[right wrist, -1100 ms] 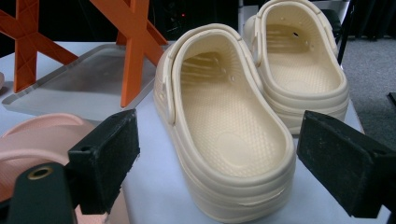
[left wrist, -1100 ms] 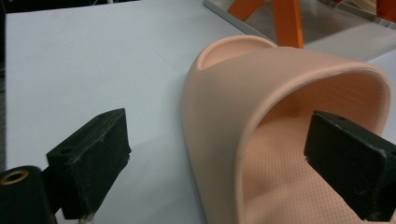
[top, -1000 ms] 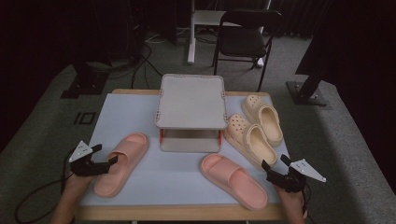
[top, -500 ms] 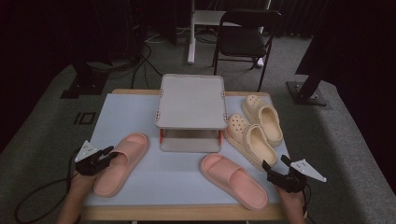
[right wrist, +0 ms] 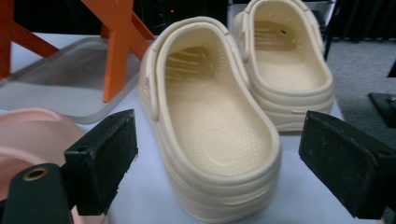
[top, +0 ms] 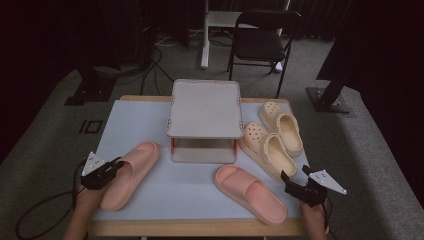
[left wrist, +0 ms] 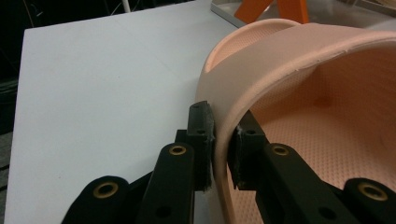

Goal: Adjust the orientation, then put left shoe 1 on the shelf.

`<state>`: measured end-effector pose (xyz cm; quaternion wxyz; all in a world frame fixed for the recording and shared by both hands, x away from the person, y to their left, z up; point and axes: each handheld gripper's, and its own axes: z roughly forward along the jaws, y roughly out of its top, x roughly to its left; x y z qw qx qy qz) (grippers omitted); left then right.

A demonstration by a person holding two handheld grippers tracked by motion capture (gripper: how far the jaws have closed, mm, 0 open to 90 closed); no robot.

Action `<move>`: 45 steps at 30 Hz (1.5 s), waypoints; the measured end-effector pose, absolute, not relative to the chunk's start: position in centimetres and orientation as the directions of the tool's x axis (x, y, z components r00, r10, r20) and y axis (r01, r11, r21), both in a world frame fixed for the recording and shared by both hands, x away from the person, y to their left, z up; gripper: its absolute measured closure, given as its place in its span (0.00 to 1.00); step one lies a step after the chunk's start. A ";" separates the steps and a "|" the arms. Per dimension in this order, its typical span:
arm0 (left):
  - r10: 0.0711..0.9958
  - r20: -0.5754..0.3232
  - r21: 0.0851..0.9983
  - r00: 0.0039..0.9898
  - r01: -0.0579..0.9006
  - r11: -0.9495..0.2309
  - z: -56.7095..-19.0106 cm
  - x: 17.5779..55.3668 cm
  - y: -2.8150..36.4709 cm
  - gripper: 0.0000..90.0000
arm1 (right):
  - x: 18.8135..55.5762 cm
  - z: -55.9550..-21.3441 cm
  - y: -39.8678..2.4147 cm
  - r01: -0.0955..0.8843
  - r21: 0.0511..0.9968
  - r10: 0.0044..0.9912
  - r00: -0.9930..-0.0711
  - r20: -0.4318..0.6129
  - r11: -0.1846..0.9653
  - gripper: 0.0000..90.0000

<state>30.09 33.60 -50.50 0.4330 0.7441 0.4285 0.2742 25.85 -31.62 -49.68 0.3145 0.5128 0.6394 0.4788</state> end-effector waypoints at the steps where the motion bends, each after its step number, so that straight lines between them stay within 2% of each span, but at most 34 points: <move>1: 0.875 0.040 0.881 0.482 0.396 -0.259 -50.4 29.9 33.5 0.89 | 25.8 -49.7 -31.6 0.355 0.935 0.957 -0.275 0.089 0.014 0.12; 23: 0.884 0.033 0.884 0.466 0.399 -0.243 -49.0 28.3 30.6 0.91 | 25.8 -49.4 -31.8 0.360 0.933 0.954 -0.278 0.109 -0.002 0.12; 45: 0.847 0.043 0.889 0.529 0.366 -0.274 -48.3 28.3 24.2 0.91 | 25.9 -49.5 -31.8 0.369 0.929 0.953 -0.282 0.115 -0.003 0.12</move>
